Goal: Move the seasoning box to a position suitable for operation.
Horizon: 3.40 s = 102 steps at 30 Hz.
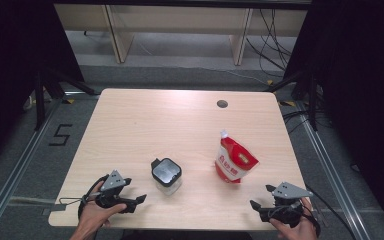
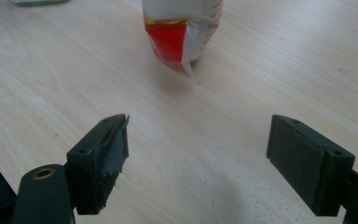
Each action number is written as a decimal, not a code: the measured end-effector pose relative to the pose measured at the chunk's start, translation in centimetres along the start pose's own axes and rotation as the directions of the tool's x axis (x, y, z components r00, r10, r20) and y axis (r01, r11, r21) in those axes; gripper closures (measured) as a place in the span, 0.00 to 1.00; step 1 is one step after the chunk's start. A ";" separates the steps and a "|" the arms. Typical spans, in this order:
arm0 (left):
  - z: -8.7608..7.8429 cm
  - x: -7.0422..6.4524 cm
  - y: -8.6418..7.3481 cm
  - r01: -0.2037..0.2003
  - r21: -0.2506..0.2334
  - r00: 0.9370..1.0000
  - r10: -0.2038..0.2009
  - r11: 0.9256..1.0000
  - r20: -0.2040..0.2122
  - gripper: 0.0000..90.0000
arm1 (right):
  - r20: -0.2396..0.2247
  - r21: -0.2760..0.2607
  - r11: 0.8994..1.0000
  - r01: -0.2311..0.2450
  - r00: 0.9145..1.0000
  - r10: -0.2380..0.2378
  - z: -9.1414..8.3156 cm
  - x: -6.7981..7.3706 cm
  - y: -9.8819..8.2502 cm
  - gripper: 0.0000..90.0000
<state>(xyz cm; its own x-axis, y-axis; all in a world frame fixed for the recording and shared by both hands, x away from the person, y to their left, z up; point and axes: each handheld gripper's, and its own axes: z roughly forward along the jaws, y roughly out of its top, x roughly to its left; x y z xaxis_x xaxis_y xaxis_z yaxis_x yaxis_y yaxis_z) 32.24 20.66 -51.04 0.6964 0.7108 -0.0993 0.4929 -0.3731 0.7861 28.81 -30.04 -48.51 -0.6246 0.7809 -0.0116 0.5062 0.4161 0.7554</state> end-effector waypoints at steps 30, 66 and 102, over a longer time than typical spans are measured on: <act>1.6 2.8 2.7 0.025 -0.075 1.000 -0.026 0.997 -0.015 0.45 | 0.001 -0.025 1.000 -0.001 1.000 0.001 0.0 -0.4 0.0 0.26; 4.9 2.7 5.4 -0.121 -0.112 0.991 0.126 0.986 0.046 0.90 | -0.014 -0.017 1.000 -0.010 1.000 0.010 0.2 -0.4 -0.1 0.27; 0.8 -0.5 2.7 -0.112 -0.044 0.993 0.113 0.993 0.025 0.81 | -0.021 -0.013 1.000 -0.021 1.000 0.021 0.3 -0.4 -0.2 0.26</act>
<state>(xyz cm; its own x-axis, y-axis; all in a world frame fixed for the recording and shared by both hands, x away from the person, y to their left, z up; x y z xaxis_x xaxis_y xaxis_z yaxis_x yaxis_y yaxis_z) 33.63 18.88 -49.38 0.7605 0.6488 -0.0255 0.3886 -0.4233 0.8184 29.14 -30.31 -48.79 -0.6263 0.7793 0.0178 0.5117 0.3938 0.7636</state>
